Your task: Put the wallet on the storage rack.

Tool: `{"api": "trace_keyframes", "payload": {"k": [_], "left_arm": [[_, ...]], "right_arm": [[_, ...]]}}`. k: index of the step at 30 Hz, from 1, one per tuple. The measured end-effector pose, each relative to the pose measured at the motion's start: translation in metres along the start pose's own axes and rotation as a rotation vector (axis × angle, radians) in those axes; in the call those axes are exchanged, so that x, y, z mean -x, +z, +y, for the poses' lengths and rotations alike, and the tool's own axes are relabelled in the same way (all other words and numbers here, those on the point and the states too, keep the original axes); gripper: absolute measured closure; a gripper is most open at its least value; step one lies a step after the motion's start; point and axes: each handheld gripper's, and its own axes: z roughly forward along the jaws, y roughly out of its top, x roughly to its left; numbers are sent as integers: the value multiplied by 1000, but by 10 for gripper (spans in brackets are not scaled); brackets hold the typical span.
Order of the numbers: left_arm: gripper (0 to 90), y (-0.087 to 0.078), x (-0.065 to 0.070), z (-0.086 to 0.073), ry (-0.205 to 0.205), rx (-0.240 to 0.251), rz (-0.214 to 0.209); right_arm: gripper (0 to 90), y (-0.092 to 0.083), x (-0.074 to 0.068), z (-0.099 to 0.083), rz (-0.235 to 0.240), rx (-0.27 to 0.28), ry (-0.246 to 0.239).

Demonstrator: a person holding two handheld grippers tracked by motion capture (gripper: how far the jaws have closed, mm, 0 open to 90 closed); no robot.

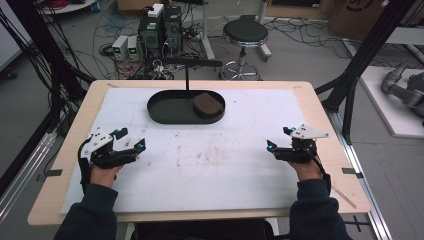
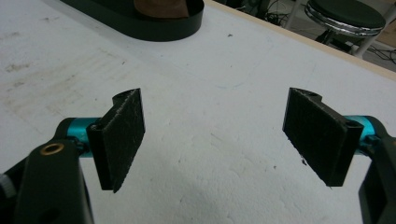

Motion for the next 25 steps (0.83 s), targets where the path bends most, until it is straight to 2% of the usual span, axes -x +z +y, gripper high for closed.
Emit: {"api": "trace_keyframes", "payload": {"k": [13,25], "left_arm": [[189,0,0,-2,-4,-9,3],[189,1,-3,-3,-13,-15,8]], "right_arm": [[213,0,3,-6,-6,-15,0],[213,-2,9,-8,-36,-5,2]]}}
